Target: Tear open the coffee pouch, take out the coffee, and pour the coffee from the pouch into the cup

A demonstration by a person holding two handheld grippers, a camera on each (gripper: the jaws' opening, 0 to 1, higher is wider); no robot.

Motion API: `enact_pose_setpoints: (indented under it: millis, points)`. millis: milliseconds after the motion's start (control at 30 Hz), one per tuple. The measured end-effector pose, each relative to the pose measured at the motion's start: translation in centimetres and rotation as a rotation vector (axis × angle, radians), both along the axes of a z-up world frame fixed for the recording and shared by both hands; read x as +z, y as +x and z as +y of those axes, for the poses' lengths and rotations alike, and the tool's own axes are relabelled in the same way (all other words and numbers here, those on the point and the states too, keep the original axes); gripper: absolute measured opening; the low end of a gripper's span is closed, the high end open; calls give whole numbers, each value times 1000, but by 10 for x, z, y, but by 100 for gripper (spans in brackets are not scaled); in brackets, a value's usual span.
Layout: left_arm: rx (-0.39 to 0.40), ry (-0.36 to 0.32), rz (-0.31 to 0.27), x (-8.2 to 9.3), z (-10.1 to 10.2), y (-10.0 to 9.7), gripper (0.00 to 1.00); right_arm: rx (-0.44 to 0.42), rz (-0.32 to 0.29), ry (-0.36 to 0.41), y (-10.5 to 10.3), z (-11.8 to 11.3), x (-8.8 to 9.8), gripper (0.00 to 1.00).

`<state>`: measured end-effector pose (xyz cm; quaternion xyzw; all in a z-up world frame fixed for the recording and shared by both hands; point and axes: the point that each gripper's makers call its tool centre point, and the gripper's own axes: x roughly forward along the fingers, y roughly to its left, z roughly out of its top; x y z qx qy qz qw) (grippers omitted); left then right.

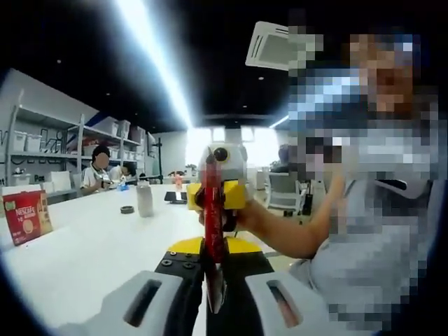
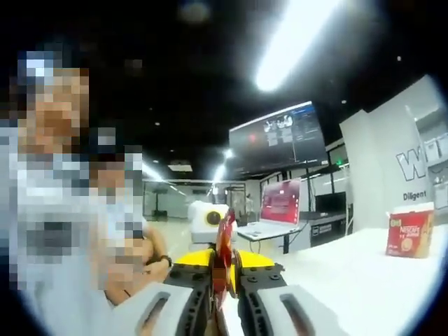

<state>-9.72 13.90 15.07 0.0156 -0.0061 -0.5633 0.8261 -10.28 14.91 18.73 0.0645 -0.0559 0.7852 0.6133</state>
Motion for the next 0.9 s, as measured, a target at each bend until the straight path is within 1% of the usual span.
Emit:
enact_pose_setpoints:
  millis: [67,100,200,333,367,433,500,600,667,733,800,900]
  points:
    - [-4,-10,1,2,0,-1,12,7,8,2,-1,-1,0,12]
    - [-2,-13,6,2,1,0,12,7,7,0,-2,-1,-1,9]
    - [2,-7,17,0,0,1,13,8,30,-16,-1,-1,-2,8]
    - [27,-16,-5,3,1,7,15,-6,50,-13,3,-3,-2,8]
    - [29,-16,-5,3,1,7,15,-11,47,-26,5,-3,-4,8]
    - [43,-17,0,5,4,8,15,-17,42,-30,6,-3,-5,8]
    - [38,-17,8,5,6,7,14,-17,41,-33,7,-4,-6,8]
    - [44,0,11,3,6,6,13,-19,39,-32,7,-4,-7,8]
    - [53,12,13,2,5,7,13,-23,30,-25,7,-4,-8,8]
    - [65,18,28,1,4,10,13,-30,25,-18,10,-5,-10,8]
    - [69,18,24,1,4,10,12,-28,35,-3,12,-6,-9,8]
    - [68,11,34,2,3,8,12,-24,39,5,10,-7,-6,8]
